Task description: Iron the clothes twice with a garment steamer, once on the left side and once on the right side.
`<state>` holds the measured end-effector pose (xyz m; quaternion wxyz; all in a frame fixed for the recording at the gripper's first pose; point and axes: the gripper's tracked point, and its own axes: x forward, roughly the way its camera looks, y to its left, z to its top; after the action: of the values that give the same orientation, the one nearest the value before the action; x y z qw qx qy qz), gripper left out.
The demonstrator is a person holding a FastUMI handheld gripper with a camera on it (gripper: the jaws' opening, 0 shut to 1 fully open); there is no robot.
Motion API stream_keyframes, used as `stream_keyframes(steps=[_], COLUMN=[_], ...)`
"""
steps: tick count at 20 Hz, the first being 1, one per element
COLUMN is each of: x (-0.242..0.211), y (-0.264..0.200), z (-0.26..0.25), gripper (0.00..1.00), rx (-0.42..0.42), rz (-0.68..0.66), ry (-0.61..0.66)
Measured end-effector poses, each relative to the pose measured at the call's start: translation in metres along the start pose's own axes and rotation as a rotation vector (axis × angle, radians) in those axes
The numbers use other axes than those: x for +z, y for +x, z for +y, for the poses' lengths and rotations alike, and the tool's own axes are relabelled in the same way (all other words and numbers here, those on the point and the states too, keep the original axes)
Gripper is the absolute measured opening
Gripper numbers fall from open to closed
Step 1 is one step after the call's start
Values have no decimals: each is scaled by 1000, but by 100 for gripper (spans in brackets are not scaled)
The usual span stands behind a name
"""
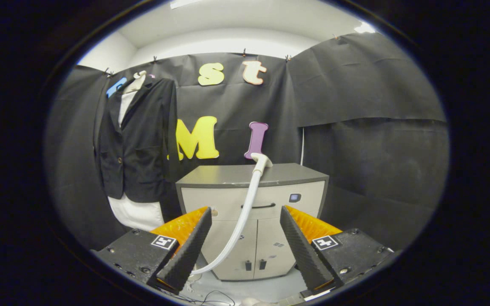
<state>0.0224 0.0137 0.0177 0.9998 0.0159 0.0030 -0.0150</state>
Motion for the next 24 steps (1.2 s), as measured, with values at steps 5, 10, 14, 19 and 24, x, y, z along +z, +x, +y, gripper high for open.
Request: stream_keyframes(steps=[5,10,14,19,24], x=[33,68,87,100,90], y=[43,111,180,268,333], z=[-18,-33,-43,-50,-55], gripper=[100,100,100,100,100], rx=[-32,-27,-9,18,38], rz=[-6,-7,27,94,203], ry=[23,45,57,62,56])
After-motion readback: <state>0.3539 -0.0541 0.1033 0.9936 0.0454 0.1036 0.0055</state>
